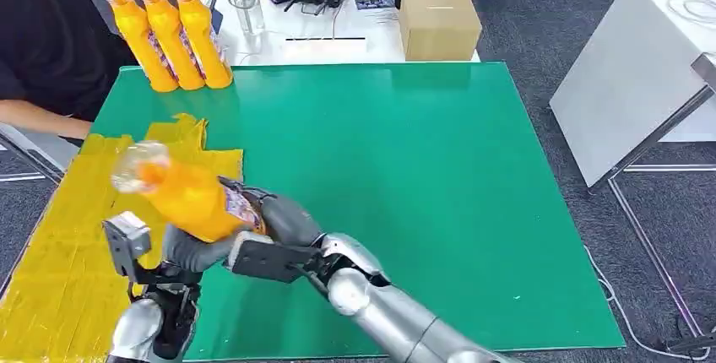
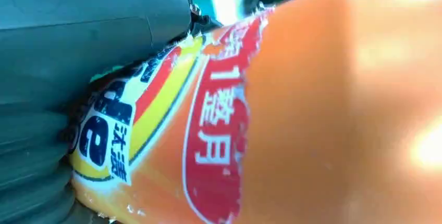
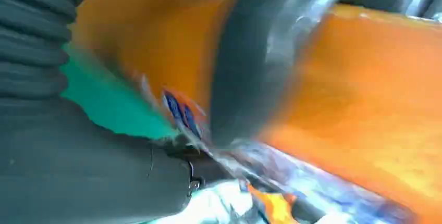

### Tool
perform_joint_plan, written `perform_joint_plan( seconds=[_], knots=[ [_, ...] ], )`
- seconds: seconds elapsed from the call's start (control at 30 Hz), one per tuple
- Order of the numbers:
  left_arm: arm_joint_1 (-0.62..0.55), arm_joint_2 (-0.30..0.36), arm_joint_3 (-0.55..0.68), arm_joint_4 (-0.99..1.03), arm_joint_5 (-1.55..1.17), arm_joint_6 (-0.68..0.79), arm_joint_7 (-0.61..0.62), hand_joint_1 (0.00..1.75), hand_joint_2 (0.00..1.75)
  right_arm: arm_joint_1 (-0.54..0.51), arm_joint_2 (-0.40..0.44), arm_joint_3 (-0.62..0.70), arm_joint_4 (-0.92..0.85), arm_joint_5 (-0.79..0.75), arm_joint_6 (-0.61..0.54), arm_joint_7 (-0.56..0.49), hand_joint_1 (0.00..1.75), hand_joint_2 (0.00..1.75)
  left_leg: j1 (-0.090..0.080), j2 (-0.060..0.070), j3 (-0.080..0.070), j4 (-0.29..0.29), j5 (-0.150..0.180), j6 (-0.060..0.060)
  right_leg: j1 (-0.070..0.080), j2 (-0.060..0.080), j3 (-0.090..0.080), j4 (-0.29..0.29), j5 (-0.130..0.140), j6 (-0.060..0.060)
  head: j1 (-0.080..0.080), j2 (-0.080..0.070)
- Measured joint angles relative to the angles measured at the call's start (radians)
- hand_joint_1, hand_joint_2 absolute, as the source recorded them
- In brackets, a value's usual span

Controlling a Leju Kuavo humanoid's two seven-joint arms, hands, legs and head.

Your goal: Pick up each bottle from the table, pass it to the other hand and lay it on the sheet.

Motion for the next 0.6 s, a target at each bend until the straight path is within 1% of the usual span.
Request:
perform_joint_plan(
  seconds=[0.07, 0.13, 0.17, 0.2, 0.23, 0.3, 0.4, 0.5, 0.6],
  knots=[
    [-0.004, 0.005, -0.005, -0.006, -0.101, 0.057, -0.022, 1.75, 1.75, 0.011, -0.031, -0.021, -0.035, -0.005, 0.016, -0.005, 0.00, 0.00, 0.000, 0.000, 0.000, 0.000, 0.000, 0.000, 0.000, 0.000, 0.000, 0.000, 0.000, 0.000, 0.000, 0.000],
    [-0.014, 0.017, -0.005, -0.016, -0.325, 0.126, -0.054, 1.75, 1.75, 0.035, -0.076, -0.076, -0.112, -0.007, 0.052, -0.018, 0.00, 0.00, -0.001, -0.002, 0.000, 0.000, 0.000, 0.000, -0.001, -0.002, 0.001, 0.000, 0.000, 0.000, -0.001, 0.000],
    [-0.020, 0.019, 0.002, -0.016, -0.385, 0.154, -0.062, 1.75, 1.75, 0.051, -0.092, -0.104, -0.135, -0.011, 0.062, -0.028, 0.00, 0.00, -0.001, -0.003, 0.000, 0.000, 0.000, 0.000, -0.001, -0.003, 0.001, 0.000, 0.000, 0.000, 0.000, 0.000],
    [-0.021, 0.030, 0.035, -0.016, -0.425, 0.187, -0.064, 1.75, 1.75, 0.059, -0.112, -0.147, -0.166, -0.015, 0.068, -0.038, 0.00, 0.00, -0.001, -0.003, 0.000, 0.000, 0.000, 0.000, -0.001, -0.002, 0.001, 0.000, 0.000, 0.000, 0.000, 0.000],
    [-0.019, 0.041, 0.068, -0.013, -0.443, 0.197, -0.065, 1.75, 1.75, 0.060, -0.134, -0.184, -0.187, -0.014, 0.074, -0.042, 0.00, 0.00, -0.001, -0.001, 0.000, 0.000, 0.000, 0.000, -0.001, 0.000, 0.001, 0.000, 0.000, 0.000, -0.001, 0.000],
    [-0.018, 0.063, 0.108, -0.010, -0.460, 0.202, -0.068, 1.75, 1.75, 0.067, -0.166, -0.232, -0.215, -0.015, 0.081, -0.045, 0.00, 0.00, -0.001, 0.000, 0.000, 0.000, 0.000, 0.000, 0.000, 0.000, 0.000, 0.000, 0.001, 0.000, 0.000, 0.000],
    [-0.017, 0.070, 0.124, -0.010, -0.525, 0.232, -0.073, 1.75, 1.75, 0.074, -0.182, -0.258, -0.244, -0.007, 0.083, -0.051, 0.00, 0.00, -0.001, 0.000, 0.001, 0.000, 0.000, 0.000, 0.000, 0.000, 0.000, 0.000, 0.001, 0.000, 0.000, 0.000],
    [-0.008, 0.091, 0.132, -0.006, -0.721, 0.346, -0.073, 1.75, 1.75, 0.092, -0.203, -0.293, -0.271, -0.027, 0.083, -0.066, 0.00, 0.00, -0.001, 0.000, 0.000, 0.000, 0.000, 0.000, 0.000, -0.001, 0.000, 0.000, 0.000, 0.000, 0.000, 0.000],
    [0.008, 0.121, 0.147, 0.014, -0.847, 0.410, -0.062, 1.75, 1.75, 0.097, -0.225, -0.330, -0.283, -0.035, 0.098, -0.080, 0.00, 0.00, -0.001, 0.000, 0.000, 0.000, 0.000, 0.000, 0.000, 0.000, 0.000, 0.000, 0.000, 0.000, 0.000, 0.000]
  ],
)
